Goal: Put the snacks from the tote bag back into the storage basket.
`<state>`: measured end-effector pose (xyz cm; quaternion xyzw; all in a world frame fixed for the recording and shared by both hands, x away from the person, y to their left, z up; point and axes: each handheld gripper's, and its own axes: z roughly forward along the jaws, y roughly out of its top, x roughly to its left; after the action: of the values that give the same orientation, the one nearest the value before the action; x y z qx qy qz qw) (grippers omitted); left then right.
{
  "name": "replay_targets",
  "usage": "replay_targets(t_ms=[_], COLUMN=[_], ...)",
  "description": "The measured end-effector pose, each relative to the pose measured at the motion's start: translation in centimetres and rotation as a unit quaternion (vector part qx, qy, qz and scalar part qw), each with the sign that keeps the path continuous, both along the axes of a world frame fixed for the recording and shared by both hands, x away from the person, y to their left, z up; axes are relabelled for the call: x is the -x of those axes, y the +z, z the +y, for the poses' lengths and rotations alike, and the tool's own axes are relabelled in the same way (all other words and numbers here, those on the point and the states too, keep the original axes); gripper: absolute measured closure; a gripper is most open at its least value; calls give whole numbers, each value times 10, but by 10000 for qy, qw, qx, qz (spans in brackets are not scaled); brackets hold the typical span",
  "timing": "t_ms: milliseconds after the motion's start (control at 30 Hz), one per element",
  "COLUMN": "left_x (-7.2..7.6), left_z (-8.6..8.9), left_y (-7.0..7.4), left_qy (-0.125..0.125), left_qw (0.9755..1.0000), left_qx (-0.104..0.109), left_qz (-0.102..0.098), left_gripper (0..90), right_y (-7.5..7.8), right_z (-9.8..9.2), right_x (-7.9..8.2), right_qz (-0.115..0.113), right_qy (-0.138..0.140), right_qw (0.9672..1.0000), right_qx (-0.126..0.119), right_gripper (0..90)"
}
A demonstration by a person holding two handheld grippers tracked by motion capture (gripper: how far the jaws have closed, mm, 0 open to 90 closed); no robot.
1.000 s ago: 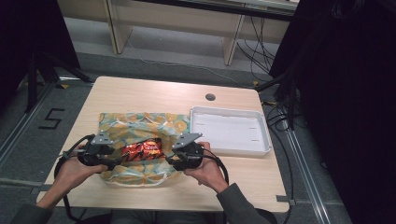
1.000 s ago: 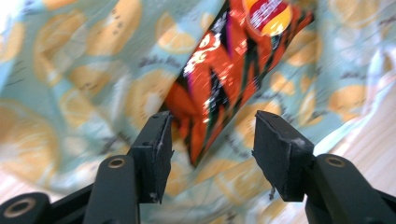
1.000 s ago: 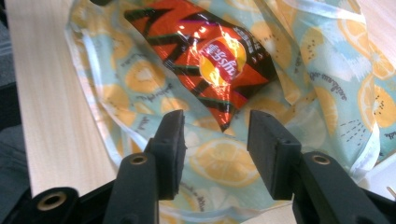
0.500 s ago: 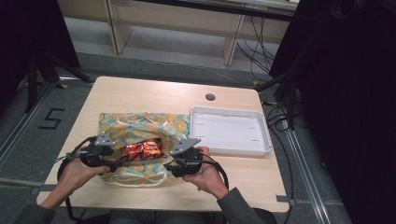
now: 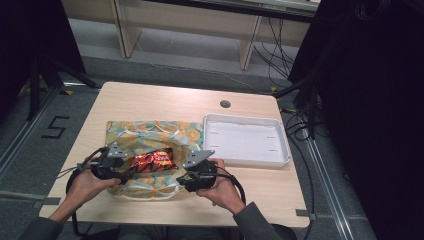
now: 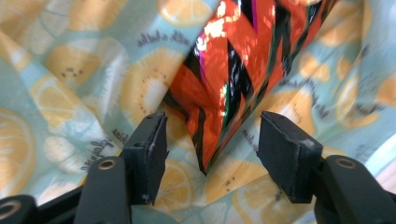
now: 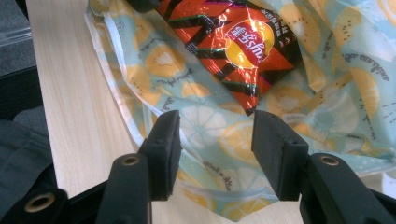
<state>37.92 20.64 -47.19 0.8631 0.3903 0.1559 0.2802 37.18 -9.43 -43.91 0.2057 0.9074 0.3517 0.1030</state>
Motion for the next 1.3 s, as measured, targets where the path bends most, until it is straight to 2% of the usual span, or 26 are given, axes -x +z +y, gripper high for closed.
replay_targets(t_ms=[67, 133, 200, 233, 267, 300, 333, 367, 400, 467, 500, 533, 567, 600, 700, 733, 767, 800, 833, 933, 967, 1000, 1067, 1167, 1267, 1300], left_x=[-2, -3, -3, -3, -4, -3, -4, -5, -5, -5, -5, -4, -3, -2, 4, 7, 9, 11, 14, 20, 21, 23, 24, 27, 27, 28], left_z=[0, 0, -2, -3, -4, -5, -6, -6, -7, -8, -9, -9, -8, -8, -6, -5, -5, -4, -2, 0, 1, 2, 4, 7, 11, 12], left_y=[-2, -4, -6, -8, -9, -11, -11, -9, -8, -6, -4, -1, 3, 7, 25, 31, 37, 42, 46, 57, 60, 64, 70, 79, 86, 87], left_qy=[-141, -125, -129, -76, -211, -209, -281, -373, -393, -454, -481, -521, -588, -584, -800, -850, -932, -995, -995, -1079, -1136, -1137, -1200, -1178, -1219, -1196], left_qw=[9997, 9998, 9995, 9997, 9992, 9993, 9987, 9979, 9973, 9967, 9966, 9961, 9960, 9963, 9943, 9933, 9928, 9922, 9923, 9915, 9909, 9908, 9896, 9887, 9873, 9869], left_qx=[-181, -150, -128, -49, -58, -11, -55, -161, -218, -231, -218, -235, -215, -128, -29, -45, -59, -3, 64, 318, 389, 460, 557, 763, 875, 953], left_qz=[-104, -102, -257, -234, -330, -298, -420, -503, -578, -638, -636, -678, -637, -609, -704, -786, -755, -750, -738, -652, -605, -567, -562, -523, -531, -516], left_gripper=[432, 459, 498, 523, 541, 581, 639, 708, 785, 875, 886, 891, 893, 894, 896, 896, 897, 896, 897, 897, 897, 897, 897, 897, 896, 896], right_y=[0, -1, -1, -1, -1, -1, -1, -1, 1, 0, 0, 1, 0, 0, 1, 2, 2, 2, 4, 5, 5, 7, 5, 7, 9, 10], right_z=[1, 2, 2, 1, 1, 1, 0, 0, -1, -1, -2, -2, -3, -3, -5, -7, -7, -8, -10, -13, -13, -14, -13, -12, -6, -3], right_x=[0, -1, -1, -1, 0, -1, -2, -2, -1, -2, -3, -2, -4, -4, -4, -7, -6, -8, -8, -10, -12, -12, -14, -18, -24, -24], right_qz=[42, -25, 0, 6, 62, -24, 0, -46, 99, 18, -38, 92, -43, -13, -3, -79, 7, -85, -44, -88, -123, -36, -59, 3, -138, -158], right_qy=[12, 72, 29, 13, -24, -18, 43, -37, -158, -102, -81, -236, -66, -121, -248, -84, -250, -241, -283, -471, -428, -454, -480, -371, -212, -251], right_qw=[10000, 10000, 10000, 10000, 10000, 10000, 10000, 10000, 9998, 9999, 10000, 9997, 10000, 9999, 9997, 9999, 9997, 9996, 9995, 9983, 9983, 9982, 9972, 9969, 9950, 9934], right_qx=[36, 42, 54, 55, 68, 53, 25, 9, 55, -2, 0, 23, -1, -24, -30, -32, -83, -115, -111, -331, -366, -382, -562, -701, -970, -1104], right_gripper=[528, 528, 528, 528, 528, 528, 526, 526, 526, 526, 526, 526, 526, 526, 526, 526, 525, 522, 519, 516, 515, 512, 504, 509, 517, 525])
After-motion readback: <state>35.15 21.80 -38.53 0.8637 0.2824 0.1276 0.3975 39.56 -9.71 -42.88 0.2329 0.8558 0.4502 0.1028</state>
